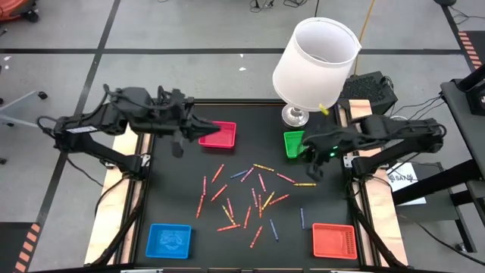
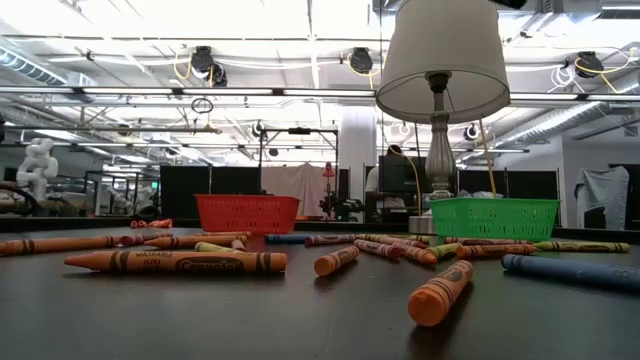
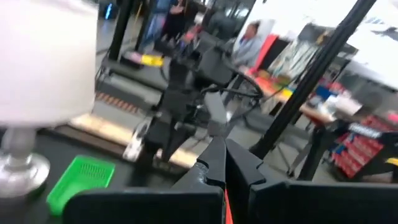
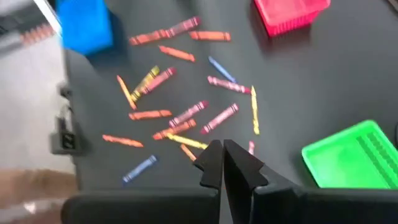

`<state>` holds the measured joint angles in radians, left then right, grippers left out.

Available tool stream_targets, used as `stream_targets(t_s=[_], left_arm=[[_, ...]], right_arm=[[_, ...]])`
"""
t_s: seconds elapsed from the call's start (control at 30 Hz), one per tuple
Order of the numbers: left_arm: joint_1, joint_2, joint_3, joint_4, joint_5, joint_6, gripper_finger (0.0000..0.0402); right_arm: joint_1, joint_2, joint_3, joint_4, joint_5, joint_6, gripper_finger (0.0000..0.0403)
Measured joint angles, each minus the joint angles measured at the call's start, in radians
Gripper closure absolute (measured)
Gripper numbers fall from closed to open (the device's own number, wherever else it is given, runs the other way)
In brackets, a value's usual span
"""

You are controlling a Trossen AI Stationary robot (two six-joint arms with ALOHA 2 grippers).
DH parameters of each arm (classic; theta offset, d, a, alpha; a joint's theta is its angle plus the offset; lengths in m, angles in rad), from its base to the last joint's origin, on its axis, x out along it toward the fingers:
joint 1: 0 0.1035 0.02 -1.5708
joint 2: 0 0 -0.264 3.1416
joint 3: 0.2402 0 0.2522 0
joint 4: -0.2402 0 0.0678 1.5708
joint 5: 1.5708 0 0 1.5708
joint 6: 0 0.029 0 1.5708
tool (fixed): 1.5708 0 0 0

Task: Sort crayons
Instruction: Put the red crayon into the green basket

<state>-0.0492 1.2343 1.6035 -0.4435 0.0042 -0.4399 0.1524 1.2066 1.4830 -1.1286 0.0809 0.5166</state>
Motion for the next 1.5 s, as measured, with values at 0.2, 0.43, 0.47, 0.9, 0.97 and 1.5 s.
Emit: stream_targets(t_s=[0.2, 0.43, 0.47, 0.9, 0.97, 1.5], left_arm=[[-0.019, 0.028, -0.001, -0.094, -0.035, -0.025, 0.0402], [-0.019, 0.013, -0.001, -0.169, -0.035, -0.025, 0.0402], [-0.019, 0.009, -0.001, -0.194, -0.035, -0.025, 0.0402], [-0.019, 0.003, -0.001, -0.502, -0.026, -0.026, 0.0402], [-0.019, 0.003, -0.001, -0.512, 0.002, -0.026, 0.0402], [-0.023, 0.003, -0.001, -0.541, 0.044, -0.047, 0.0402]], right_arm=[[0.012, 0.111, 0.0, -0.089, -0.003, 0.044, 0.0403], [0.009, 0.196, -0.036, -0.125, -0.034, -0.037, 0.0403], [0.004, 0.2, -0.049, -0.124, -0.036, -0.045, 0.0403], [-0.034, 0.203, -0.228, 0.026, -0.083, -0.034, 0.0403], [-0.034, 0.203, -0.261, 0.115, -0.083, -0.064, 0.04], [-0.055, 0.203, -0.559, 0.457, -0.076, -0.084, 0.0282]])
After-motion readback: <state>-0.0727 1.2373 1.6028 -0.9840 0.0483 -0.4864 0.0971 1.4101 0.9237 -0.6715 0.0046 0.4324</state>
